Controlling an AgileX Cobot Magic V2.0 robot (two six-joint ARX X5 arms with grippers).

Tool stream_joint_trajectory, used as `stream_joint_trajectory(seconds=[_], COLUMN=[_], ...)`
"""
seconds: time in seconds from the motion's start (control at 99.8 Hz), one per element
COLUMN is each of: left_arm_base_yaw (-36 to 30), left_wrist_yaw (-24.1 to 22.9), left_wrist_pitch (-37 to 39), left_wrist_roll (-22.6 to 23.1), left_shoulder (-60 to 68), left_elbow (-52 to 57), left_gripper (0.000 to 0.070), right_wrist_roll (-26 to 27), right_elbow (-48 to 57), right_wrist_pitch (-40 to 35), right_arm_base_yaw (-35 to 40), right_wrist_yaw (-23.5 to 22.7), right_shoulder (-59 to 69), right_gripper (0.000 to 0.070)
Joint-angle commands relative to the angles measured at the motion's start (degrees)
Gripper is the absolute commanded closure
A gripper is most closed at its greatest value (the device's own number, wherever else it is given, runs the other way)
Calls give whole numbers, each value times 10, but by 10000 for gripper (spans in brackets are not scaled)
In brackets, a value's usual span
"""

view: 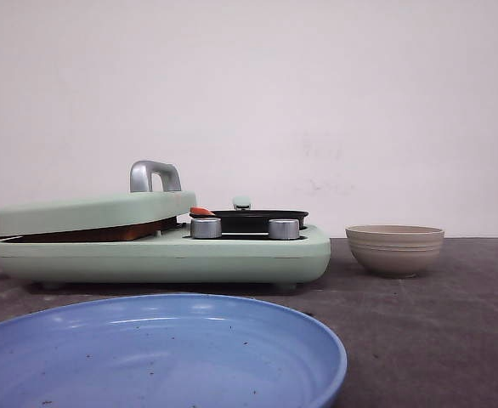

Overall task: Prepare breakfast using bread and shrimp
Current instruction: 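Open the right gripper and raise it from the bowl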

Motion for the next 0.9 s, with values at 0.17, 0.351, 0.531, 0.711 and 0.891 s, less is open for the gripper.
stream_joint_trajectory(seconds=[0.17,0.351,0.531,0.711,0.891], left_arm_base_yaw=[-2,-2,-2,-2,-2], left_wrist_yaw=[4,32,49,55,55], left_wrist_pitch=[6,6,19,56,41], left_wrist_roll=[-11,-15,-15,-56,-64], left_shoulder=[3,2,-4,-50,-113], left_elbow=[3,3,1,-27,-66], left_gripper=[700,700,700,700,700], right_wrist_roll=[-27,-27,-12,40,84], right_elbow=[-93,-269,-495,-714,-870], right_wrist_pitch=[68,188,290,394,469], right_arm_base_yaw=[91,129,168,203,237], right_wrist_yaw=[78,110,146,180,214], right_shoulder=[-108,-233,-377,-503,-585], right_gripper=[700,700,700,700,700])
